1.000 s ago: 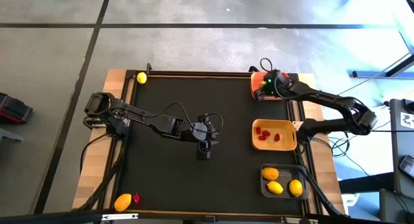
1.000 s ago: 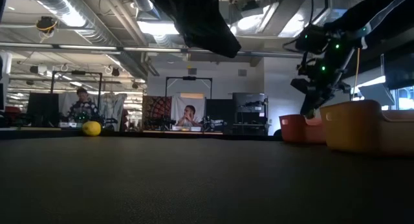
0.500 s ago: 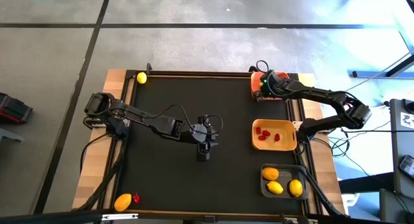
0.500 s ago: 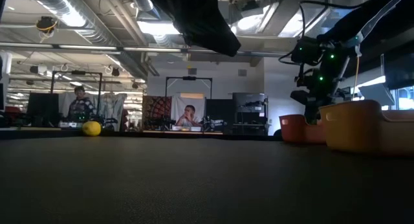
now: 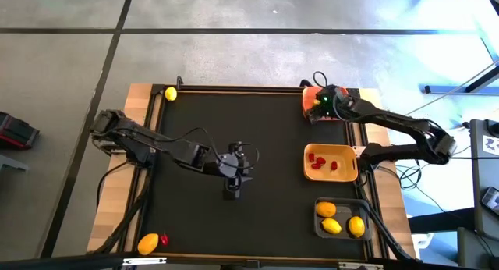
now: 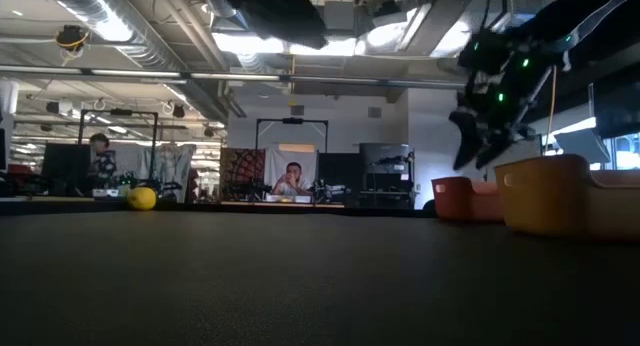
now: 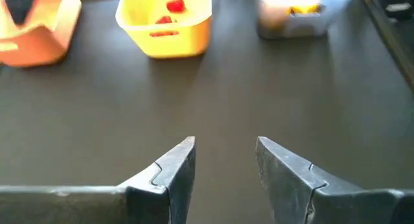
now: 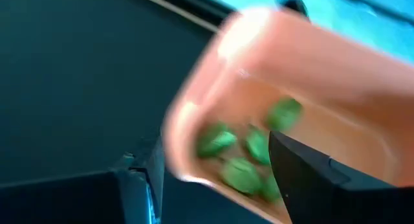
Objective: Sort produce into baskets
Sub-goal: Put the red chili pepper into the yellow bin
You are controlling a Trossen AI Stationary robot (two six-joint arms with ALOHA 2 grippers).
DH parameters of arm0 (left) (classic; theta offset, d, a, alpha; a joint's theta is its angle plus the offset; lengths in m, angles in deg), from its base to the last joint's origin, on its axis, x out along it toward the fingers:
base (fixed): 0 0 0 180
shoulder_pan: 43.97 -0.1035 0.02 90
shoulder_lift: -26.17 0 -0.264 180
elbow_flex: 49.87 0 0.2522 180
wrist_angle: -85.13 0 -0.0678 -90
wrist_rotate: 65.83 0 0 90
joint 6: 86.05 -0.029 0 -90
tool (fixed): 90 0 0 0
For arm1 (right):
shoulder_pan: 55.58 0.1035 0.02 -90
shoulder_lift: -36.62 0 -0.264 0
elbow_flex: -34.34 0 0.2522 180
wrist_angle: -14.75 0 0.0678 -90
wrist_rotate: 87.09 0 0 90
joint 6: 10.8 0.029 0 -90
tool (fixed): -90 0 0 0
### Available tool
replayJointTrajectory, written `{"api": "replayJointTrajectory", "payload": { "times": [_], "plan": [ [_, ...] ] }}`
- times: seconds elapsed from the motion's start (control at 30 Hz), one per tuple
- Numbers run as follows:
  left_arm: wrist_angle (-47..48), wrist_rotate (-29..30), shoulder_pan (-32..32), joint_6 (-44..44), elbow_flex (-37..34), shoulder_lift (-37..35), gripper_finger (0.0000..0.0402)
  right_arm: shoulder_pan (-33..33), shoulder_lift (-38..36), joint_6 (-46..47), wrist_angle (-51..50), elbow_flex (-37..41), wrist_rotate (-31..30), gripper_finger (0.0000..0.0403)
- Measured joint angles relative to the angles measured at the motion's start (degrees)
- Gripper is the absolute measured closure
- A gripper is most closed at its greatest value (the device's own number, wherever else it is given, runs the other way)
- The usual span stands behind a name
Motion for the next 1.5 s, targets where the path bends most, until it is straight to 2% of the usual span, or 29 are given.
{"api": "replayJointTrajectory", "payload": {
  "times": [0.17, 0.27, 0.43, 0.7, 0.83, 0.93, 1.17, 1.3, 1.5],
  "plan": [
    [9.6, -0.2, 3.5, 6.2, 0.0, -4.7, 0.0245, 7.2, -6.2, -0.9, 1.2, 0.0, 3.1, 0.0192],
    [14.9, -1.7, 6.1, 13.8, 0.0, -6.3, 0.0245, 13.3, -8.5, -1.0, 2.3, 0.0, 4.8, 0.0192],
    [20.1, -9.4, 10.4, 24.2, 0.0, -6.2, 0.0244, 23.9, -9.2, -1.0, 5.1, 0.0, 4.8, 0.0192],
    [27.1, -15.0, 17.1, 39.8, 0.0, -4.2, 0.0189, 36.0, -9.0, -1.0, 8.1, 0.0, 4.2, 0.0192],
    [27.8, -15.2, 22.1, 41.2, 0.0, -2.1, 0.0177, 39.5, -8.9, -1.3, 7.9, 0.0, 4.2, 0.0192],
    [27.8, -17.5, 25.5, 43.3, 0.0, -0.7, 0.0178, 41.3, -8.9, -1.3, 7.8, 0.0, 4.2, 0.0192],
    [27.8, -18.8, 30.3, 61.2, 0.0, 2.1, 0.0190, 45.3, -8.9, -1.3, 7.8, 0.0, 4.1, 0.0192],
    [28.4, -23.8, 32.1, 71.9, 0.0, 5.1, 0.0192, 45.8, -8.9, -1.5, 7.6, 0.0, 4.3, 0.0192],
    [29.8, -34.9, 33.8, 85.8, 0.0, 10.8, 0.0192, 45.6, -8.9, -3.0, 7.5, 0.0, 4.5, 0.0192]
  ]
}}
